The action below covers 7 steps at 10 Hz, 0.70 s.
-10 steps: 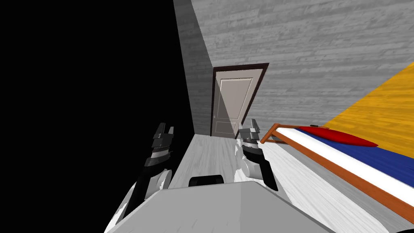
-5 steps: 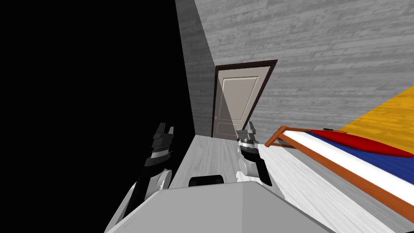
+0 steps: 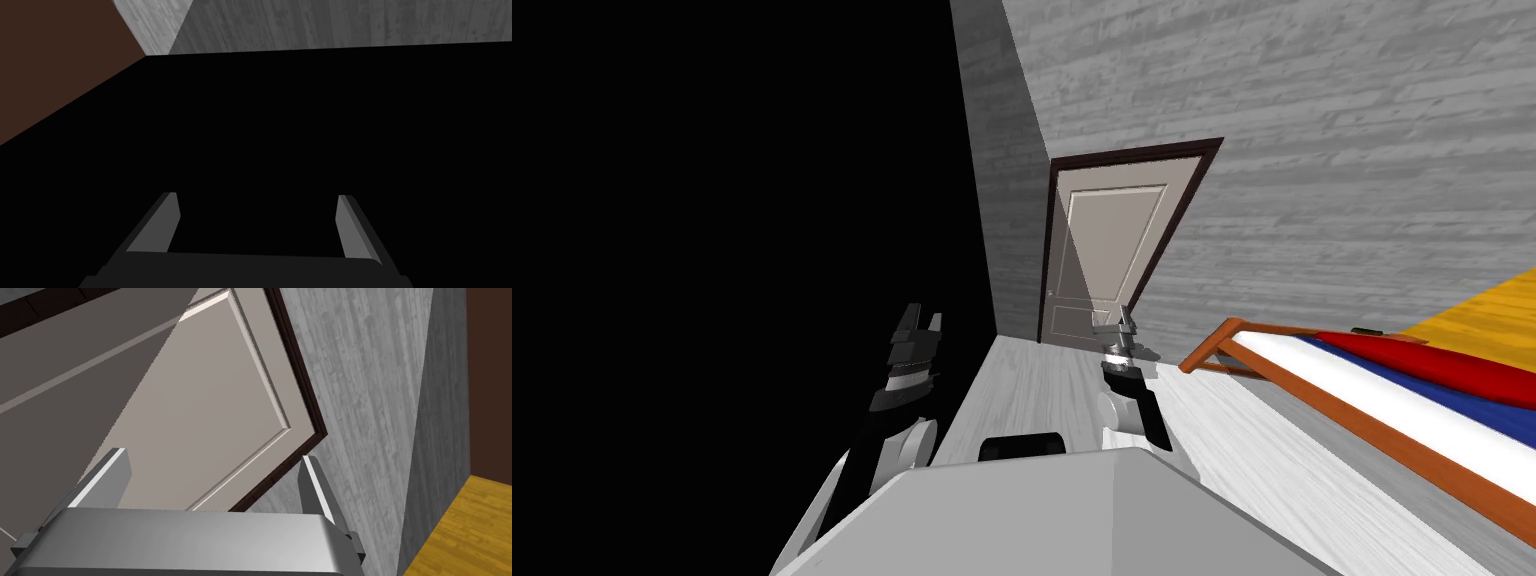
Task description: Pull the door open
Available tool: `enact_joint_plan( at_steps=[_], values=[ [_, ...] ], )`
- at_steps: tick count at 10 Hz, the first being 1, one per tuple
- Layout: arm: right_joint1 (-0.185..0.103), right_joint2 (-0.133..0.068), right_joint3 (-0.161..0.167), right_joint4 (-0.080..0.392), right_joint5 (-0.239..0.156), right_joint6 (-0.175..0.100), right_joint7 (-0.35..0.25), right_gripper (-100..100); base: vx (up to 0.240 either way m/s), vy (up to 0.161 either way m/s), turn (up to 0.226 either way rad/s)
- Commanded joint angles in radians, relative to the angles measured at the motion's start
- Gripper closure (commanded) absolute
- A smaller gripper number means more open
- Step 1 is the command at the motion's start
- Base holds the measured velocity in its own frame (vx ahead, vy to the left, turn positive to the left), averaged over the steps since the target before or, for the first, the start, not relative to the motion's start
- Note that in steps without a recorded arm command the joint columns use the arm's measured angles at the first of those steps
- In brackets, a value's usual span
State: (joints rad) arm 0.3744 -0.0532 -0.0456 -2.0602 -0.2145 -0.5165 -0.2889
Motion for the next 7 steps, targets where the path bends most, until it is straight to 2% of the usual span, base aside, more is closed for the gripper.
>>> enact_joint_plan(
  at_steps=[1, 7],
  values=[
    [-0.016, -0.006, 0.001, 0.046, -0.018, -0.012, -0.029, -100, 0.093, -0.021, 0.053],
    [-0.062, -0.024, 0.005, 0.204, -0.089, -0.055, -0.139, -100, 0.098, -0.013, 0.068]
  ],
)
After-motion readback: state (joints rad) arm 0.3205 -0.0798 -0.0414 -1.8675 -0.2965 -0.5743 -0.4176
